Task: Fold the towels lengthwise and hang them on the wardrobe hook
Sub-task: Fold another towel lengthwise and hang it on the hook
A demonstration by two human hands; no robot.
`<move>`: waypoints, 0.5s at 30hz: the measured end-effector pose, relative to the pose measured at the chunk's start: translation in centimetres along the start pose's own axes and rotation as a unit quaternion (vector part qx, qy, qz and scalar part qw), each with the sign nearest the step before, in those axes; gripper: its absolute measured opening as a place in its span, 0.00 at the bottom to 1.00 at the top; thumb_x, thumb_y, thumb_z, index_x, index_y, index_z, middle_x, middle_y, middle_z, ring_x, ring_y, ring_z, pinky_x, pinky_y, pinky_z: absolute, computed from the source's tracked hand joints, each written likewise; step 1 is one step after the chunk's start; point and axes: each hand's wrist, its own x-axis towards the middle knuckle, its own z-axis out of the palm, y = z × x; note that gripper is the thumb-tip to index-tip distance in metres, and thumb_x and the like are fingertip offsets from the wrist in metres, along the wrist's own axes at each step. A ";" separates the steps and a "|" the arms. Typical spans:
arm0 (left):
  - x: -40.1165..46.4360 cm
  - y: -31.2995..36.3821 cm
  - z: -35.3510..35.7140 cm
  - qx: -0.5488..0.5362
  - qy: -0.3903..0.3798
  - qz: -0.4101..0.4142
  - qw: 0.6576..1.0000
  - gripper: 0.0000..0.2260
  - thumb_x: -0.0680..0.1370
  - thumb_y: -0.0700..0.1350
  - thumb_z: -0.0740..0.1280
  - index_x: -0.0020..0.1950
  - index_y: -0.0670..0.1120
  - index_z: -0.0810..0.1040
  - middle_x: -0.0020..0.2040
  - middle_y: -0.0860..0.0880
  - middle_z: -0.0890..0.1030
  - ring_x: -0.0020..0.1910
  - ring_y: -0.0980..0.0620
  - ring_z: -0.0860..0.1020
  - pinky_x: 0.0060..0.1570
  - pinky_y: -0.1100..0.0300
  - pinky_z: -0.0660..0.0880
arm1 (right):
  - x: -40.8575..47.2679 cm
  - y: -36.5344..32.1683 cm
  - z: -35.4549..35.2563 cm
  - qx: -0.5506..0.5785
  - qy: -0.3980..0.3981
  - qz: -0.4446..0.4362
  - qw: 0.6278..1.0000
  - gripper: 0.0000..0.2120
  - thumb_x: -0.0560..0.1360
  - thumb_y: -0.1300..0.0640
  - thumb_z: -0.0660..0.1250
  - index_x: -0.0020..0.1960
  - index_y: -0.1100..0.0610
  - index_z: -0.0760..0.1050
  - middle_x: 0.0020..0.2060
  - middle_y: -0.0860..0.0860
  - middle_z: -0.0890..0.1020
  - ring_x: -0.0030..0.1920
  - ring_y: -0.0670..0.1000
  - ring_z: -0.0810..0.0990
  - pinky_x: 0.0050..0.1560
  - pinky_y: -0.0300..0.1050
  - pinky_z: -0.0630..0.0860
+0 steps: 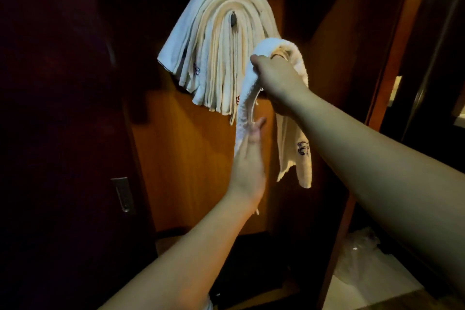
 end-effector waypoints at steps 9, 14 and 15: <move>7.3 4.7 -1.9 0.067 0.079 -0.010 0.995 0.46 0.68 0.76 0.42 0.77 0.52 0.65 0.69 0.49 0.73 0.70 0.51 0.68 0.65 0.57 0.61 | 3.3 -2.7 1.4 -0.019 0.018 -0.069 0.997 0.16 0.84 0.53 0.55 0.61 0.63 0.73 0.45 0.53 0.74 0.45 0.48 0.76 0.41 0.38 0.81; 10.1 4.9 -4.7 -0.016 0.158 0.034 0.987 0.35 0.74 0.75 0.47 0.71 0.55 0.71 0.66 0.51 0.76 0.67 0.49 0.71 0.67 0.50 0.67 | 4.5 -1.3 0.9 -0.125 0.084 -0.075 0.986 0.23 0.82 0.42 0.56 0.63 0.59 0.75 0.60 0.56 0.78 0.62 0.56 0.75 0.69 0.54 0.66; 10.7 5.2 -5.2 -0.020 0.180 0.049 0.982 0.29 0.77 0.73 0.48 0.64 0.57 0.75 0.59 0.55 0.78 0.63 0.51 0.74 0.61 0.54 0.69 | 4.8 -0.9 0.7 -0.143 0.085 -0.084 0.982 0.24 0.82 0.41 0.56 0.62 0.59 0.76 0.57 0.55 0.79 0.59 0.54 0.76 0.67 0.50 0.66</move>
